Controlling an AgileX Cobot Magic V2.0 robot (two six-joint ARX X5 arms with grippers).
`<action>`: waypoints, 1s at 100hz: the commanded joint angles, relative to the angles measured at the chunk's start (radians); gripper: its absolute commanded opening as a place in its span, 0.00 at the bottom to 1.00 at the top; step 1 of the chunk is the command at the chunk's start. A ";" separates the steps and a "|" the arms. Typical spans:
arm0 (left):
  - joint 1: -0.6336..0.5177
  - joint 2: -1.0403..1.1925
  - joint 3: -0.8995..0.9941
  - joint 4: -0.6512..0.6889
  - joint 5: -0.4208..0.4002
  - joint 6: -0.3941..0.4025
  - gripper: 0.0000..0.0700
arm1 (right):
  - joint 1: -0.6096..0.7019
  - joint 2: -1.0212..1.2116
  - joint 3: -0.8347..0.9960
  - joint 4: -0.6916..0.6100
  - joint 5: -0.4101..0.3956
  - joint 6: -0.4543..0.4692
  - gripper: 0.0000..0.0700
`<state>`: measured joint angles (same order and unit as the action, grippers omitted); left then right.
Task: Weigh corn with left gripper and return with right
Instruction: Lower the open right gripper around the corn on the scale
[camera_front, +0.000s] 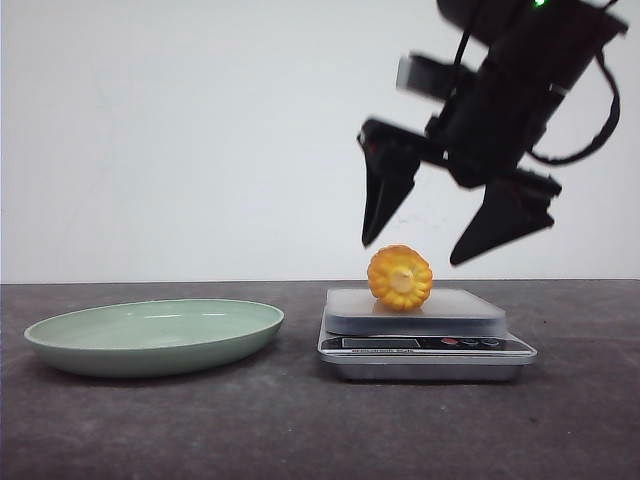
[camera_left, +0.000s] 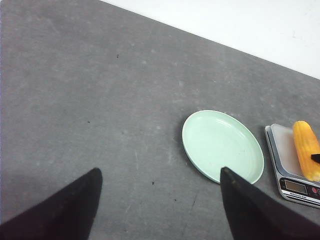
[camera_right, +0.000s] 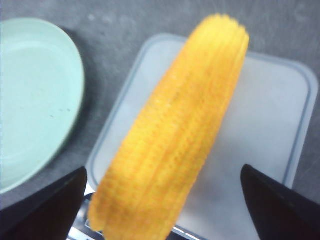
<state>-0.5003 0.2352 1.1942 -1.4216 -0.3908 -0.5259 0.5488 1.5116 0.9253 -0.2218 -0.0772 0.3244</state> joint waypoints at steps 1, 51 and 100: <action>-0.004 0.000 0.010 0.002 0.000 0.018 0.62 | 0.007 0.021 0.033 0.016 0.006 0.031 0.88; -0.004 0.000 0.011 -0.003 0.000 0.035 0.62 | 0.008 0.034 0.033 0.020 0.006 0.091 0.56; -0.004 0.000 0.011 -0.015 0.000 0.039 0.62 | 0.010 0.064 0.033 0.050 0.007 0.096 0.63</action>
<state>-0.5003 0.2352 1.1942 -1.4216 -0.3908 -0.4965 0.5499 1.5547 0.9421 -0.1787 -0.0746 0.4095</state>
